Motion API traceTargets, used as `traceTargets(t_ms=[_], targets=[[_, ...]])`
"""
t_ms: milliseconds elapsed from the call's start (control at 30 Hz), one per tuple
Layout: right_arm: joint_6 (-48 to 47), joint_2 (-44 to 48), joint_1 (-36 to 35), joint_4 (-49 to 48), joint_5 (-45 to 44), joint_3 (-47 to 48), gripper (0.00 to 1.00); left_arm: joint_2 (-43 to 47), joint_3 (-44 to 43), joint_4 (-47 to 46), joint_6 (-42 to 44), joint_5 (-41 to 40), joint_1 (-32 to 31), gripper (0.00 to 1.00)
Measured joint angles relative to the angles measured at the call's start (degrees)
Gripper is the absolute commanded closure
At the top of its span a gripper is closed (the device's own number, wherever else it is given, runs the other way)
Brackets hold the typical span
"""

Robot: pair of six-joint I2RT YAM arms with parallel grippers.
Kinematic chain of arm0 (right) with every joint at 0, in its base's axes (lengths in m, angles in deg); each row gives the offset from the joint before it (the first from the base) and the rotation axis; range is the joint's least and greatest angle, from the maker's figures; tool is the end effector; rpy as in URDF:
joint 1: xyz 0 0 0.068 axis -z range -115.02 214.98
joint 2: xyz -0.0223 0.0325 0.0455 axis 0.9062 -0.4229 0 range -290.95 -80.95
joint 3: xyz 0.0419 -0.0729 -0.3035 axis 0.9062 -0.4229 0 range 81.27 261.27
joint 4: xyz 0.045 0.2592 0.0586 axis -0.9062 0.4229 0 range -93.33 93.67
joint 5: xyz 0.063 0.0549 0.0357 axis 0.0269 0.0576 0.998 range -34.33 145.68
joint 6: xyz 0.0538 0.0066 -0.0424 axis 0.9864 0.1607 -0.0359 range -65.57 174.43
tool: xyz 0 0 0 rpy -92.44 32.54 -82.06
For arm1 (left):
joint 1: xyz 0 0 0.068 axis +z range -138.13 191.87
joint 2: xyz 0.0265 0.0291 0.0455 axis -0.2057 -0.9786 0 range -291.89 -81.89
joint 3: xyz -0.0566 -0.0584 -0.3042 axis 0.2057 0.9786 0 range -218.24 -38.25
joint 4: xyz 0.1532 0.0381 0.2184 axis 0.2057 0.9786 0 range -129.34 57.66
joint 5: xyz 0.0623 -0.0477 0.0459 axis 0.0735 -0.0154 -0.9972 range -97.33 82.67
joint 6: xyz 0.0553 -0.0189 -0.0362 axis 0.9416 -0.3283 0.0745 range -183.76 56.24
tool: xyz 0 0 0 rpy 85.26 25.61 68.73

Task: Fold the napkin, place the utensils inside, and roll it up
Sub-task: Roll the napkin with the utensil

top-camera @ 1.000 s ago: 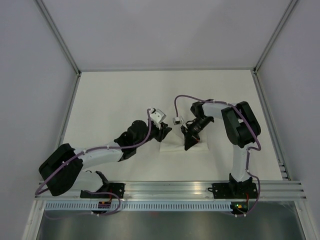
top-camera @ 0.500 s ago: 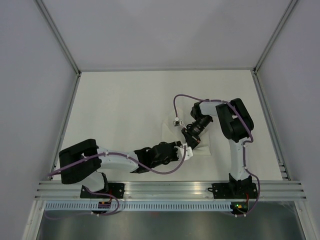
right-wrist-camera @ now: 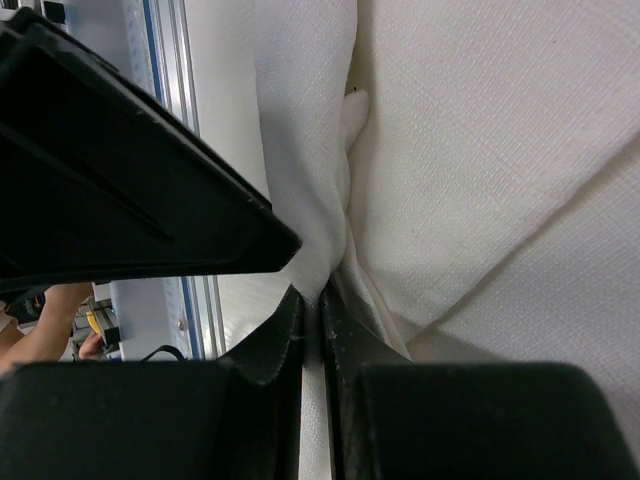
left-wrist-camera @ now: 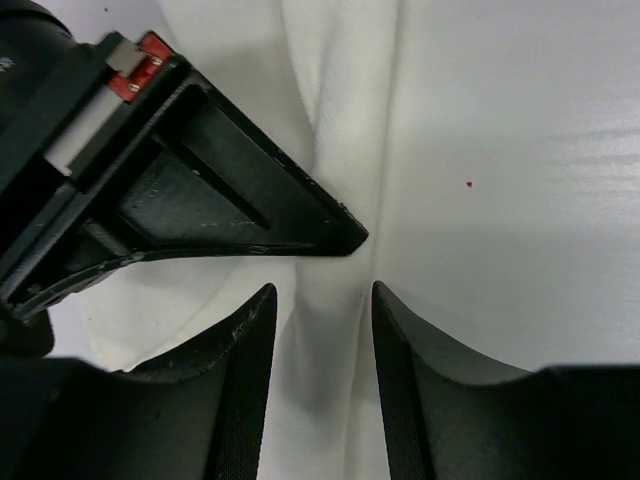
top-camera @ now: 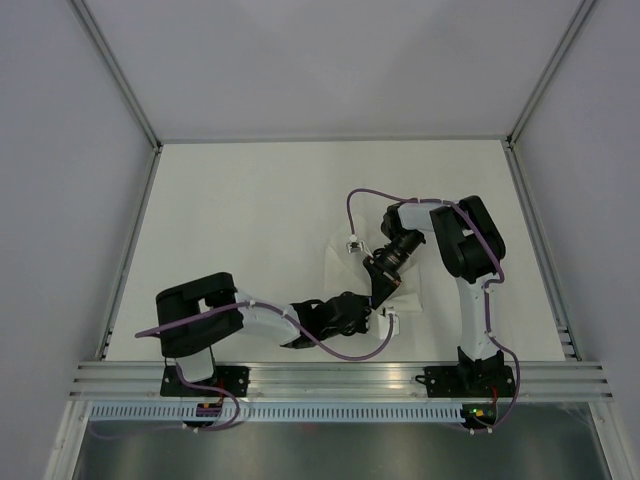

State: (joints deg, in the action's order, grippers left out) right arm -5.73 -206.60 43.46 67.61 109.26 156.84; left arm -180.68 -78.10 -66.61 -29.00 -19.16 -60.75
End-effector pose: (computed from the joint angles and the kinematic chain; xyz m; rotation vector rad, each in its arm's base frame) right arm 0.3117 0.1712 0.1156 1.4084 -2.1801 -1.4608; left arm 0.1180 -0.3387 0.1635 1.6294 1.3489 -0.1753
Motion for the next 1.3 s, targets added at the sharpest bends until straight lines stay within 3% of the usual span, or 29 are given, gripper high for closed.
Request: traceTargets(t_ms=[267,567,667,767,933,1000,1300], targets=[[0.28,0.0,0.0,0.0,0.0,0.02,0.97,-2.8,-0.52,-1.36,1.49,0.44,0.22,0.54],[0.44,-0.09,0.11,0.2,-0.26,0.04,0.97,-3.21,-2.45,2.29,0.98,4.15,1.79,0.93],[0.5,-0.09,0.26,0.35,-0.55,0.04,0.95,-3.21,-3.82,4.79,0.42,6.03,2.51,0.98],[0.68,-0.09,0.39,0.48,-0.83,0.04,0.82,-3.21,-5.18,7.19,-0.52,8.24,3.37,0.98],[3.08,0.96,0.42,0.98,-0.7,-0.24,0.5,-3.3,-8.0,12.26,-3.23,13.86,5.79,0.98],[4.31,2.6,0.35,1.73,-0.74,-0.48,0.21,-3.65,-9.33,14.03,-4.5,16.35,7.02,0.98],[8.24,9.73,3.06,-7.17,-4.94,0.9,0.18,-4.74,-12.24,17.49,-9.4,26.01,11.8,0.98]])
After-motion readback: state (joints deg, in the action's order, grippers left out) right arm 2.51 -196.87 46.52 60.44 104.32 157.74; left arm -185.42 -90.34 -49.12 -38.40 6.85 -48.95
